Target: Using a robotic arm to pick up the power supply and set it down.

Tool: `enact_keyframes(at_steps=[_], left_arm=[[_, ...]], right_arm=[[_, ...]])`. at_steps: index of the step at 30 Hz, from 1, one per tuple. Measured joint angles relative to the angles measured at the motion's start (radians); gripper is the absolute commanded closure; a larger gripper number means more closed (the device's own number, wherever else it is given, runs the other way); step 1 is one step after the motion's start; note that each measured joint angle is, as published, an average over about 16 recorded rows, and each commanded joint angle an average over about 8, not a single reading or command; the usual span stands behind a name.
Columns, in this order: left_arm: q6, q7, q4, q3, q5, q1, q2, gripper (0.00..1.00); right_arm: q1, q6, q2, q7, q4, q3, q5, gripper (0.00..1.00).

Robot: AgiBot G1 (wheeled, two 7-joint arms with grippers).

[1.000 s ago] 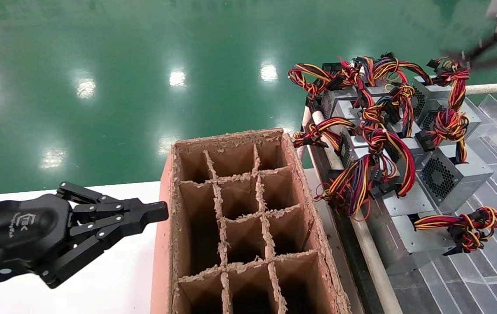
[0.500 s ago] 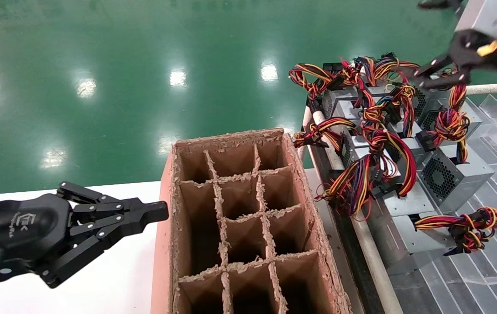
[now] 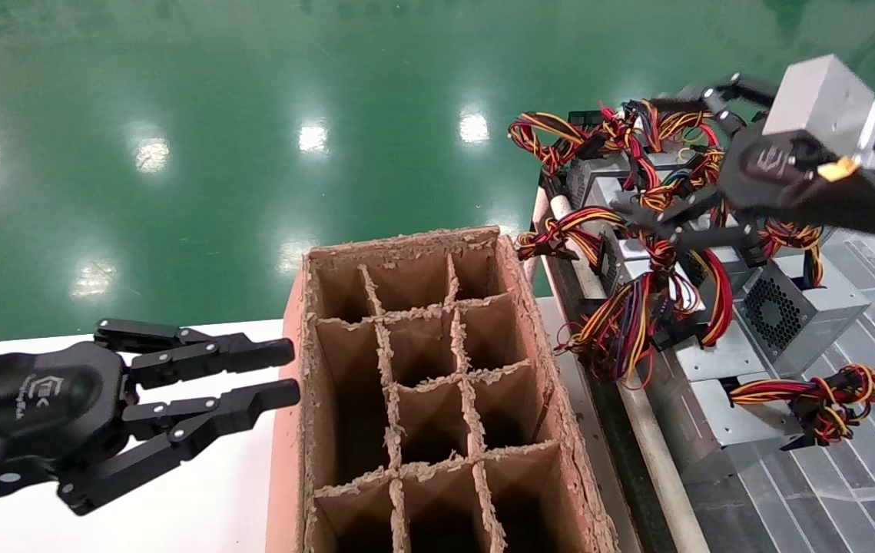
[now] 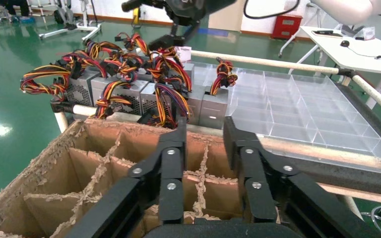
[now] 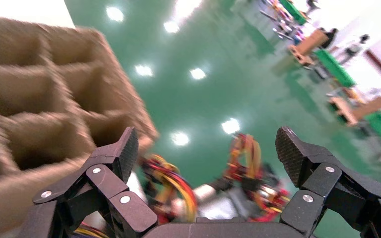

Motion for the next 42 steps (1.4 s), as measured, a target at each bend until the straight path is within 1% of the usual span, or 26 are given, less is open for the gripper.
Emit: enact_keyframes(at_steps=[30, 36, 42], left_arm=[[0.000, 0.000, 0.000, 0.000, 0.000, 0.000, 0.000, 0.00], [0.000, 0.000, 0.000, 0.000, 0.000, 0.000, 0.000, 0.00], [0.000, 0.000, 0.000, 0.000, 0.000, 0.000, 0.000, 0.00]], right_arm=[[-0.455, -0.177, 0.081, 0.329, 0.348, 0.091, 0.478, 0.00], [-0.511, -0.198, 0.091, 0.366, 0.391, 0.103, 0.537, 0.00], [-0.527, -0.204, 0.094, 0.375, 0.403, 0.107, 0.554, 0.00]])
